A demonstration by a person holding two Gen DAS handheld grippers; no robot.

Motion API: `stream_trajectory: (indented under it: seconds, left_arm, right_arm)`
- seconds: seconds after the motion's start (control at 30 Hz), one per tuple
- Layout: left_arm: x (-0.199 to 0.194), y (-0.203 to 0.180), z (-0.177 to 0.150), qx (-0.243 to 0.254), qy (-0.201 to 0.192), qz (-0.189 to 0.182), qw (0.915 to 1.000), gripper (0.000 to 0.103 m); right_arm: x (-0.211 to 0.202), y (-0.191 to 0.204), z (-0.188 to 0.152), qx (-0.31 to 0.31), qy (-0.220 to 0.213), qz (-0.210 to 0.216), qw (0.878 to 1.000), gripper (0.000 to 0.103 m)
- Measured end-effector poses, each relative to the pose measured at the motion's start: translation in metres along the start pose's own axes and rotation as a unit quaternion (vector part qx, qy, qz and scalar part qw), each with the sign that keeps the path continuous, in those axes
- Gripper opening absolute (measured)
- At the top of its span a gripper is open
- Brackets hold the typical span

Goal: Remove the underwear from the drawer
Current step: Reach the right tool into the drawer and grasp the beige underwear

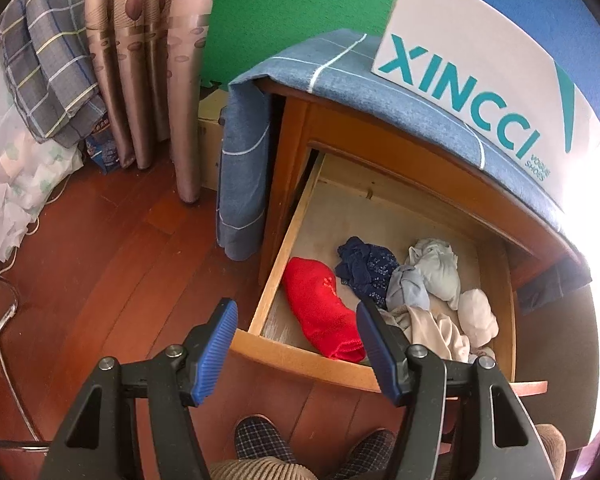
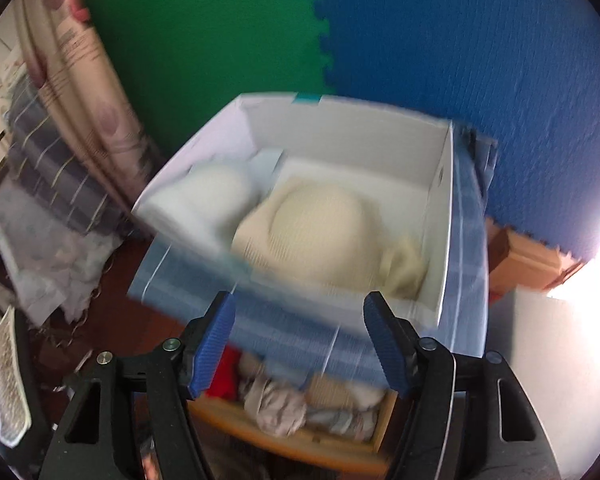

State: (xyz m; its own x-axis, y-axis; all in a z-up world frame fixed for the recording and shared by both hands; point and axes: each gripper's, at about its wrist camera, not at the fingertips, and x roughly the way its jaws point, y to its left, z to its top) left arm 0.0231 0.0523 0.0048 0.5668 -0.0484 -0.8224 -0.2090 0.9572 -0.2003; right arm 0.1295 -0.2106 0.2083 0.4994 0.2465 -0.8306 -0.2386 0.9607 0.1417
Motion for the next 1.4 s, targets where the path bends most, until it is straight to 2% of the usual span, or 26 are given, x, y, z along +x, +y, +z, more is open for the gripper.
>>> stream_trajectory:
  seconds: [0.2,0.27,0.4,0.57,0.7,0.8,0.9,1.13,1.4]
  left_arm:
    - [0.002,0.009,0.001,-0.026,0.005,-0.008,0.9996,0.063]
    - [0.003,0.012,0.001,-0.034,0.008,-0.012,0.9993,0.063]
    - [0.004,0.016,0.002,-0.048,0.01,-0.017,0.9986,0.063]
    - [0.005,0.021,0.002,-0.062,0.013,-0.026,0.9977,0.063]
    - [0.005,0.022,0.002,-0.065,0.012,-0.029,0.9974,0.063]
    - [0.005,0.022,0.002,-0.065,0.012,-0.031,0.9974,0.063]
    - [0.005,0.023,0.002,-0.066,0.012,-0.033,0.9972,0.063]
    - [0.006,0.024,0.003,-0.071,0.013,-0.039,0.9967,0.063]
    - [0.007,0.024,0.004,-0.073,0.014,-0.043,0.9963,0.063]
  right_arm:
    - [0.02,0.006,-0.059,-0.001,0.067,0.02,0.998,0.066]
    - [0.036,0.007,-0.075,0.01,0.093,0.031,0.995,0.067]
    - [0.073,0.01,-0.103,0.033,0.14,0.042,0.989,0.075]
    - [0.123,0.016,-0.13,0.058,0.196,0.049,0.978,0.078]
    - [0.158,0.02,-0.144,0.066,0.228,0.04,0.971,0.08]
    - [0.177,0.025,-0.15,0.067,0.245,0.038,0.967,0.088]
    - [0.196,0.027,-0.153,0.07,0.259,0.031,0.963,0.09]
    - [0.243,0.026,-0.164,0.075,0.306,0.021,0.949,0.091]
    - [0.274,0.024,-0.176,0.072,0.331,0.008,0.941,0.091]
